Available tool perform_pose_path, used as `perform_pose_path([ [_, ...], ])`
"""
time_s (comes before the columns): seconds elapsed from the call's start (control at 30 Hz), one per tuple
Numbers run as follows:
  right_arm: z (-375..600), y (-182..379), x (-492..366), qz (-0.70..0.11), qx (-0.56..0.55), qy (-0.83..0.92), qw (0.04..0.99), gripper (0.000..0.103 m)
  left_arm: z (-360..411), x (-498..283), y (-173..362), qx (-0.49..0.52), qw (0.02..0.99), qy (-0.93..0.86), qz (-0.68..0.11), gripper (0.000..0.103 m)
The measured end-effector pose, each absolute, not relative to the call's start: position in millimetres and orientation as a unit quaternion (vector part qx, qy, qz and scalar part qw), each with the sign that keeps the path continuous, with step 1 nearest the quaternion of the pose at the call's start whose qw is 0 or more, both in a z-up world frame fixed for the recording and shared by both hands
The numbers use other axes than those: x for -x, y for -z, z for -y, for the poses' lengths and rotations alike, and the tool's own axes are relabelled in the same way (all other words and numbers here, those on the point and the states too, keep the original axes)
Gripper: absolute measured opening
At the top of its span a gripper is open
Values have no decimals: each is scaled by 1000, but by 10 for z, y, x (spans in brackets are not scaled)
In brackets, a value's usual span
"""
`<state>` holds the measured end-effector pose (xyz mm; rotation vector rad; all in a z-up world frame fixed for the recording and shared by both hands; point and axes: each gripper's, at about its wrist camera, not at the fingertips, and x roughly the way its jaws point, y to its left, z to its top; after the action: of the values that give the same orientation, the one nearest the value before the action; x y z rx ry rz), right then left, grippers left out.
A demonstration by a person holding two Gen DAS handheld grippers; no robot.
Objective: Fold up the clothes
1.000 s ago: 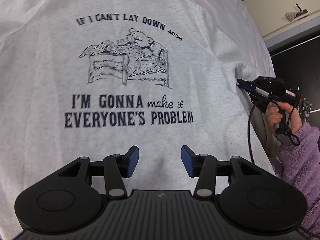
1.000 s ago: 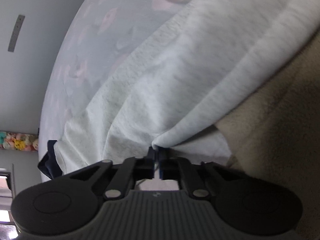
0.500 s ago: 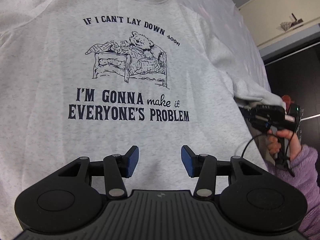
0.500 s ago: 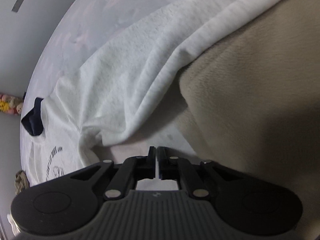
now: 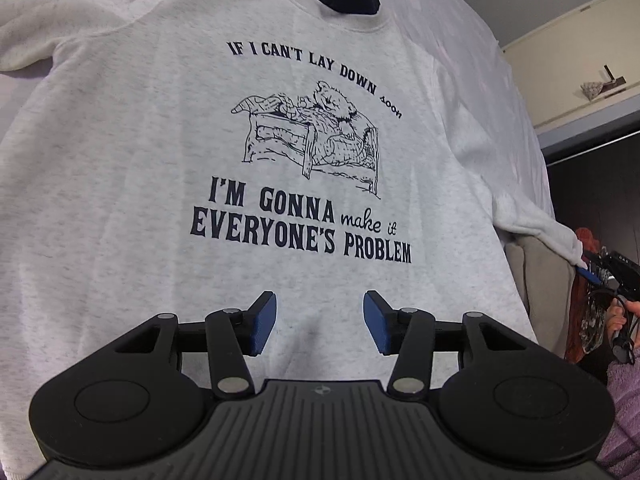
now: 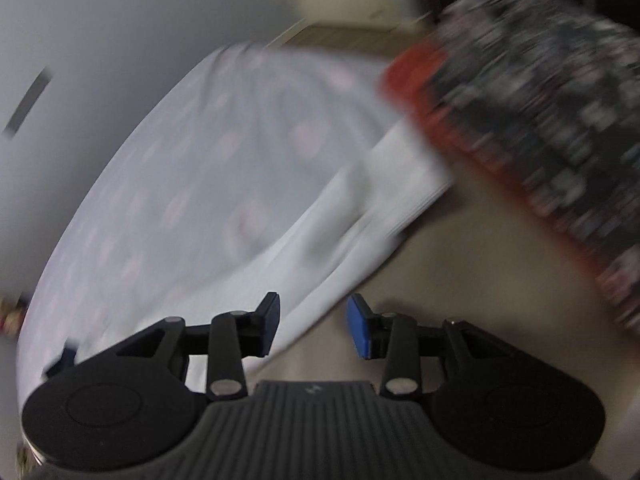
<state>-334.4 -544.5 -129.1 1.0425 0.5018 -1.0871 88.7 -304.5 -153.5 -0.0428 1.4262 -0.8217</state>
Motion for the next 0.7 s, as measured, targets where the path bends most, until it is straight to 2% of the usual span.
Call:
perform_pose_path([
  [0.2, 5772, 1148, 3492, -218, -443, 509, 705, 41, 3049, -868, 1565, 14, 681, 356, -639, 46],
  [0.33, 5868, 1299, 3216, -300, -375, 545, 687, 44, 3077, -825, 1549, 15, 680, 361, -638, 46],
  [0.43, 5876, 1552, 3127, -336, -374, 546, 670, 45, 3076, -813, 1530, 13, 680, 362, -637, 46],
  [0.47, 5846, 1622, 3173, -337, -368, 548, 671, 41, 3069, -815, 1532, 12, 681, 361, -637, 46],
  [0.6, 5783, 1607, 3330, -316, -367, 547, 683, 7, 3022, -835, 1547, 14, 683, 354, -639, 46],
  [0.7, 5692, 1445, 3526, -266, -394, 537, 697, 7, 3004, -828, 1562, 15, 682, 351, -642, 46],
])
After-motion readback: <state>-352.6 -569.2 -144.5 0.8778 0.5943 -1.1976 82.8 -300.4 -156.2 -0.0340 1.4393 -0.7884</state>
